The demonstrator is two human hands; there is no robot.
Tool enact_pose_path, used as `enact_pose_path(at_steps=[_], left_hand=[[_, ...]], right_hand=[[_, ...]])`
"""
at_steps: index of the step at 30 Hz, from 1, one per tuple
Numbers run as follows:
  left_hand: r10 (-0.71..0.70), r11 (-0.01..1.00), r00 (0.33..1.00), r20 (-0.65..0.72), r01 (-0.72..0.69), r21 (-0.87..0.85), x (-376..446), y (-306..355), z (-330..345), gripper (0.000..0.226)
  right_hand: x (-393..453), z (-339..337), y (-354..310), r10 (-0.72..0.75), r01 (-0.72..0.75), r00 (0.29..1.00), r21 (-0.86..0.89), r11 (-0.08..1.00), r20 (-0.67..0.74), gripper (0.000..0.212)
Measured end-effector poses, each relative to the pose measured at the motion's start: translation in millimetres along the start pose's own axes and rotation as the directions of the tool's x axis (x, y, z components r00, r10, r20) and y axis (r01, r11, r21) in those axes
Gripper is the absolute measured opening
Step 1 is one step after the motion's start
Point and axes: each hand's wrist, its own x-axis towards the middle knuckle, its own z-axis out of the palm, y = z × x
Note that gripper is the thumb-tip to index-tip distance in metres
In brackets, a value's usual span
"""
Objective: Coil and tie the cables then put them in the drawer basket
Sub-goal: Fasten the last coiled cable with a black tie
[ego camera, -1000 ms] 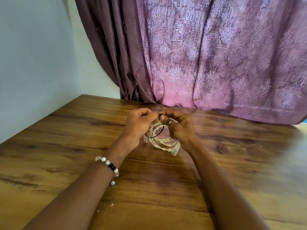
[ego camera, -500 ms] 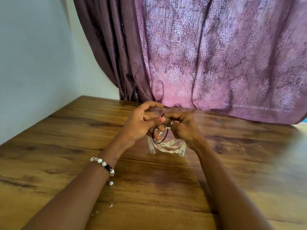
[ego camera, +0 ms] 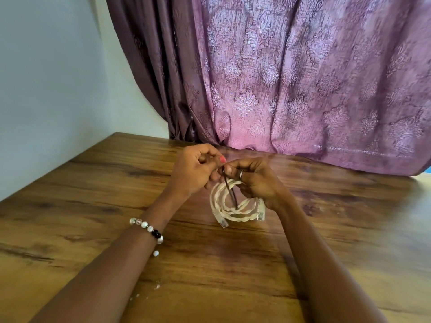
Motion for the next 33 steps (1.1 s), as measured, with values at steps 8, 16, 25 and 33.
enact_pose_path(at_steps=[8,16,25,33], left_hand=[[-0.119,0.981,0.980,-0.156,0.092,-0.171,7.8,-1.9,-19.9,0.009],[-0.084,0.995,0.994,0.066,0.087,-0.041,1.5,0.2,-0.7,0.007],[-0.034,0.967,0.987,-0.156,0.072,0.245,10.3,-7.6,-3.4,0.021],[-0.220,0.973,0.758,-0.614,0.212,-0.087,24.2,-10.6,-46.7,0.014]], right_hand=[[0.2,-1.3,4.7,0.000,0.000,0.999,0.000,1.000,0.034,0.016],[-0.3,-3.9,6.2,-0.014,0.014,1.000,0.028,1.000,-0.003,0.013],[1.5,-2.0,4.6,0.044,-0.045,0.993,0.006,0.999,0.112,0.024],[-1.1,0.3,-1.3,0.106,-0.110,0.967,0.006,0.994,0.231,0.019]])
